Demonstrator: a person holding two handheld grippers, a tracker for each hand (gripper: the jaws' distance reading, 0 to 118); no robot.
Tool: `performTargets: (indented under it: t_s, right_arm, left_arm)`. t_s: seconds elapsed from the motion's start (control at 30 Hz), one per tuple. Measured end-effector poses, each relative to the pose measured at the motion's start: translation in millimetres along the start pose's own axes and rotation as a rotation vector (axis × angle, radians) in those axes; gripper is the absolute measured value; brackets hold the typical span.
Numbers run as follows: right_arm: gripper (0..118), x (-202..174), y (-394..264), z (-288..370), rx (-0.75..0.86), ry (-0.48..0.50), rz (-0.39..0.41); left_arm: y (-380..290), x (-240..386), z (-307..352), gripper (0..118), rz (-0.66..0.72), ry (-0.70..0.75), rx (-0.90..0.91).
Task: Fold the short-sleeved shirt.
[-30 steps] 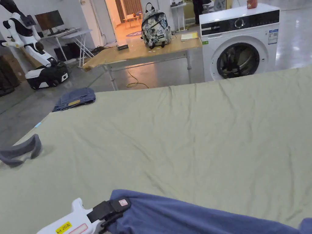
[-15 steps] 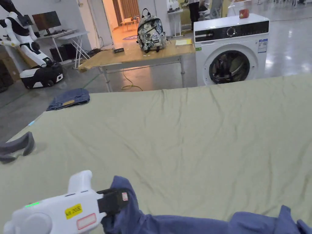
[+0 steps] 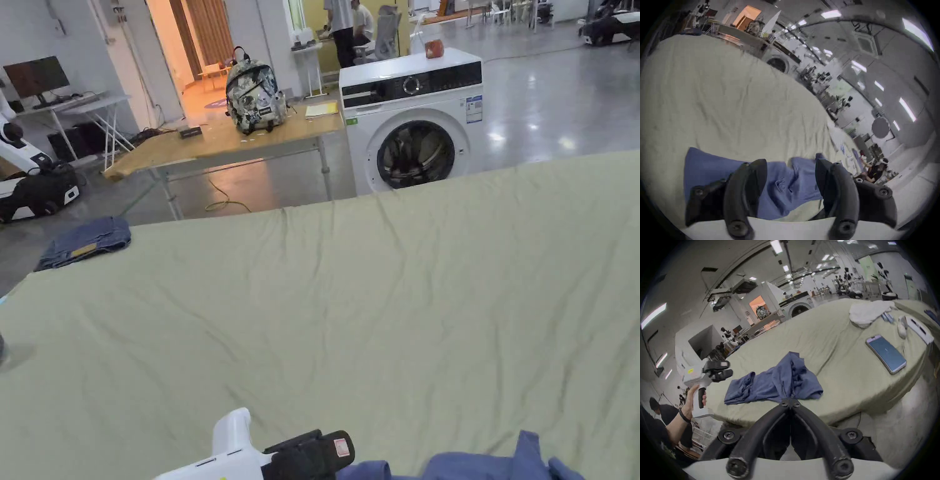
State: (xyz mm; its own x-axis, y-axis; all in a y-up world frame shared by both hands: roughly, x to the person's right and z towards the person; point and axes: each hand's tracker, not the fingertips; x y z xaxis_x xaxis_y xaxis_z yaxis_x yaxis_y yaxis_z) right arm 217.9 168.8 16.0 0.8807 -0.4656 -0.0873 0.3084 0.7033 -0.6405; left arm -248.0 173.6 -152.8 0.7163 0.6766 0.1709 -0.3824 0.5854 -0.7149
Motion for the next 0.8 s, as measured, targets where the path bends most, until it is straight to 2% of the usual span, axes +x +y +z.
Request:
performTargets:
  t_s: [0.03, 0.07, 0.1, 0.13, 0.17, 0.27, 0.33, 0.37, 0.4, 0.47, 0.6, 0.63, 0.67, 0.73, 0.77, 0.8]
  right_arm:
    - [0, 2, 0, -2, 0.001, 0.002, -0.002]
    - [0, 3, 1, -3, 0.001, 0.002, -0.003]
    - [0, 2, 4, -3, 0.001, 0.003, -0.002]
    - [0, 5, 4, -2, 0.003, 0.003, 0.009]
    - [0, 11, 3, -3, 0.007, 0.000, 0.023]
    - [0, 10, 5, -3, 0.005, -0.011, 0.049]
    - [0, 9, 6, -2, 0.008, -0.012, 0.057]
    - [0, 8, 6, -1, 0.010, -0.008, 0.059]
    - [0, -2, 8, 0, 0.012, -0.004, 0.062]
    - [0, -22, 10, 3, 0.016, -0.007, 0.077]
    - [0, -25, 9, -5, -0.009, 0.010, 0.105]
    - [0, -26, 10, -7, -0.016, 0.012, 0.113]
    - [0, -28, 10, -10, -0.021, 0.016, 0.119]
    - [0, -37, 13, -15, -0.037, 0.033, 0.128]
    - [0, -38, 12, -17, -0.043, 0.041, 0.132]
    - [0, -40, 11, -18, -0.050, 0.050, 0.137]
  left_arm:
    - [0, -5, 4, 56, 0.033, -0.003, 0.014]
    - [-2, -11, 5, 39, 0.041, -0.010, 0.014]
    - [-5, -15, 3, 4, 0.030, -0.011, 0.001]
    - [-11, -16, -6, 0, 0.003, 0.029, -0.039]
    - [-19, -15, -16, 0, -0.017, 0.095, -0.059]
    - [-47, -12, -65, 0, -0.034, 0.005, -0.226]
    - [-69, -12, -102, 0, -0.127, 0.160, -0.350]
    - [-73, -15, -110, 0, -0.137, 0.154, -0.351]
    - [-69, -17, -104, 0, -0.084, 0.062, -0.269]
    - [-57, -16, -94, 0, 0.066, 0.052, -0.273]
    - [-29, -21, -34, 0, 0.011, -0.007, -0.159]
    - [-19, -22, -11, 4, 0.013, -0.007, -0.121]
    - [-12, -29, 10, 12, 0.027, 0.009, -0.080]
    - [-2, -47, 47, 48, 0.029, 0.053, -0.030]
    - [1, -62, 61, 60, 0.037, 0.083, -0.027]
    - [3, -75, 73, 64, 0.049, 0.108, -0.027]
